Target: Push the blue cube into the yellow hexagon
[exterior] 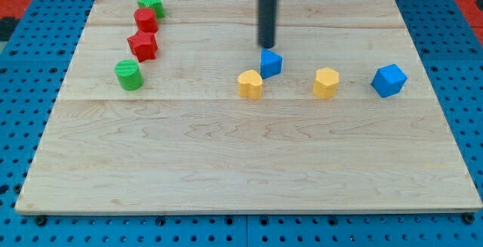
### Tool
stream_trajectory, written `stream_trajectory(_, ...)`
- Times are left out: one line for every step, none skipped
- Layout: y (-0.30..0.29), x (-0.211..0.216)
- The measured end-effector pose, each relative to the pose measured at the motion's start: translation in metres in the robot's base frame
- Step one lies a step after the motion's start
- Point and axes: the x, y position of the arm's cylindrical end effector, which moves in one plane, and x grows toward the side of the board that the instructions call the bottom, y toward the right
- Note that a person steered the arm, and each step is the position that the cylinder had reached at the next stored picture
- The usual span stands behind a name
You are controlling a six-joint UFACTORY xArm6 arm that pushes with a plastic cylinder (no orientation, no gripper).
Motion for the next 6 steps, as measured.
stream_trajectory(0.126, 0.031)
stream_trajectory(0.203, 0.069)
stream_trajectory(0.222, 0.109)
stream_trajectory(0.178, 0.108)
stream_trajectory(0.120, 0.093)
stream_trajectory(0.139, 0.135)
